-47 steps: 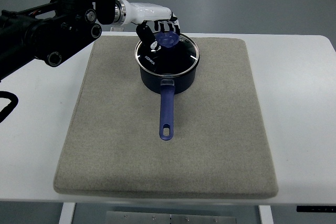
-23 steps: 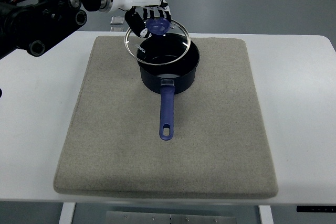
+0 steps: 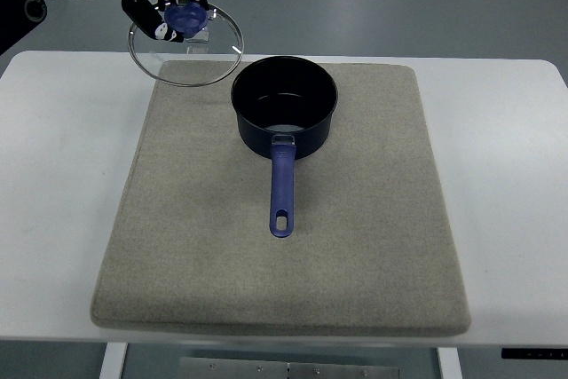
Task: Open pot lid and place left with left hand
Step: 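Lift the glass lid off the saucepan with the left hand, then lower the glass lid onto the mat beside the saucepan and release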
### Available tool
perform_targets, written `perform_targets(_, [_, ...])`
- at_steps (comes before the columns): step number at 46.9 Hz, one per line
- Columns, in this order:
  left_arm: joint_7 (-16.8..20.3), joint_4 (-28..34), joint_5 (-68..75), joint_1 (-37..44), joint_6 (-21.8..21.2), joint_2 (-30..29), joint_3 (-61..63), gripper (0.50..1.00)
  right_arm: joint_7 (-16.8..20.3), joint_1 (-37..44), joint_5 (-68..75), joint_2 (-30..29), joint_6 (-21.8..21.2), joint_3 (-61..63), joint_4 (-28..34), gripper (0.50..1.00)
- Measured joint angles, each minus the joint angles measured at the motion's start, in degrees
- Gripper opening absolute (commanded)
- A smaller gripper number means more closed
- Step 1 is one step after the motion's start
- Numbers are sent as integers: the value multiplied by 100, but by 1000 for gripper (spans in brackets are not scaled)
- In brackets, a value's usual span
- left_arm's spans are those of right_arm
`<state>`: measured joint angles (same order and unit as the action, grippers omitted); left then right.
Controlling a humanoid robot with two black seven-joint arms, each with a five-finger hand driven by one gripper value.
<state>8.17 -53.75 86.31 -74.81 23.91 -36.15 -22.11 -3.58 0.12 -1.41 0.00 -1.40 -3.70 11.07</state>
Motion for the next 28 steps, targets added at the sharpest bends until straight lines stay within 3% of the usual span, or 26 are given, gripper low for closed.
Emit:
perform_targets(10, [0, 10, -393, 471, -25, -276, 22, 529, 1, 0, 0, 0, 0, 0, 0, 917])
perform_targets(23, [1, 42, -468, 929, -88, -212, 23, 548, 0, 3, 0, 0, 0, 1, 0, 917])
perform_targets(25, [0, 48, -471, 995, -107, -186, 19, 576, -1, 5, 0, 0, 0, 1, 0, 917])
perform_targets(28, [0, 49, -483, 1070, -200, -130, 16, 662, -1, 3, 0, 0, 0, 1, 0, 917])
